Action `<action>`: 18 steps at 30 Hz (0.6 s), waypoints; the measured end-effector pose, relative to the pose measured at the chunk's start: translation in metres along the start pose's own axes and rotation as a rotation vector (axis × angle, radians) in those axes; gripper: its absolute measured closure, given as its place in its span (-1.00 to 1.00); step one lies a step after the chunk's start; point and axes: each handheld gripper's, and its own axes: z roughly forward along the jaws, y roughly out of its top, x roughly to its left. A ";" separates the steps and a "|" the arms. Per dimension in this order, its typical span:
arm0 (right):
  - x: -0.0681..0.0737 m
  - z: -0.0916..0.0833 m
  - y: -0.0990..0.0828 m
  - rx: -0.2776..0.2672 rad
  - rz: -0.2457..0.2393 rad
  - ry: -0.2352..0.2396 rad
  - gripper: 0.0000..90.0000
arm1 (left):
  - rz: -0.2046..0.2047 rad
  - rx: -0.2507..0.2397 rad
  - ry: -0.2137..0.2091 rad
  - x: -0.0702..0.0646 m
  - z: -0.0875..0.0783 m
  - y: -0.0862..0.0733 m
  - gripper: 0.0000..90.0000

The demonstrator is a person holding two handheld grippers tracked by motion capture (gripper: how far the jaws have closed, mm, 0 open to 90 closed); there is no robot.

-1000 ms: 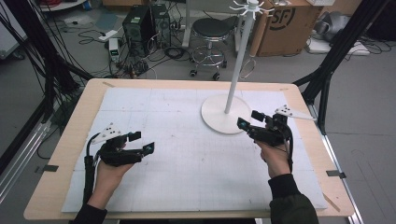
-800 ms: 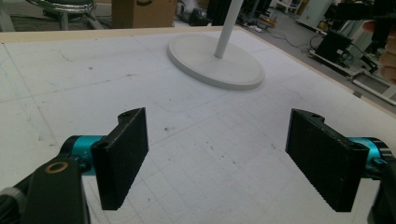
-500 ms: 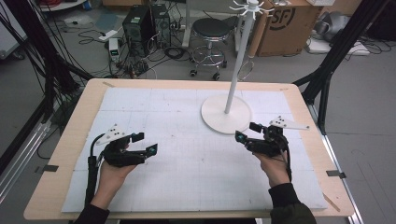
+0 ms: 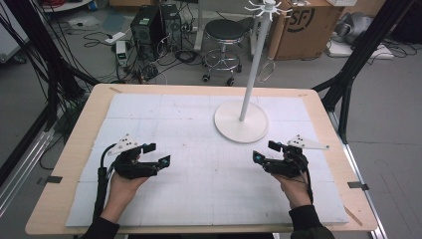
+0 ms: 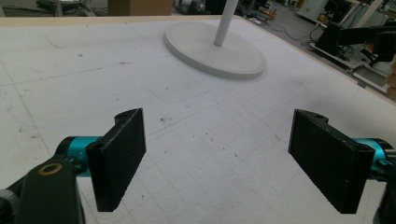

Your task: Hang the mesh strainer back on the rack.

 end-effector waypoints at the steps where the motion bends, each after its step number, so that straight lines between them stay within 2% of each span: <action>1: 0.000 0.000 -0.001 0.007 -0.004 -0.007 -0.64 | 0.002 0.002 0.000 0.000 0.000 0.000 -0.56; 3: 0.000 0.000 -0.003 0.009 -0.020 -0.009 -0.64 | 0.003 0.005 0.002 0.000 0.001 -0.001 -0.57; 12: -0.005 0.000 -0.016 0.003 -0.006 -0.015 -0.64 | 0.015 -0.005 -0.005 0.001 0.002 -0.004 -0.58; 14: -0.005 0.000 -0.016 -0.006 -0.007 -0.016 -0.64 | -0.001 -0.012 -0.008 0.004 0.002 -0.007 -0.58; 18: -0.007 0.002 -0.016 -0.002 -0.011 -0.021 -0.64 | 0.002 -0.007 0.003 0.006 0.003 -0.010 -0.58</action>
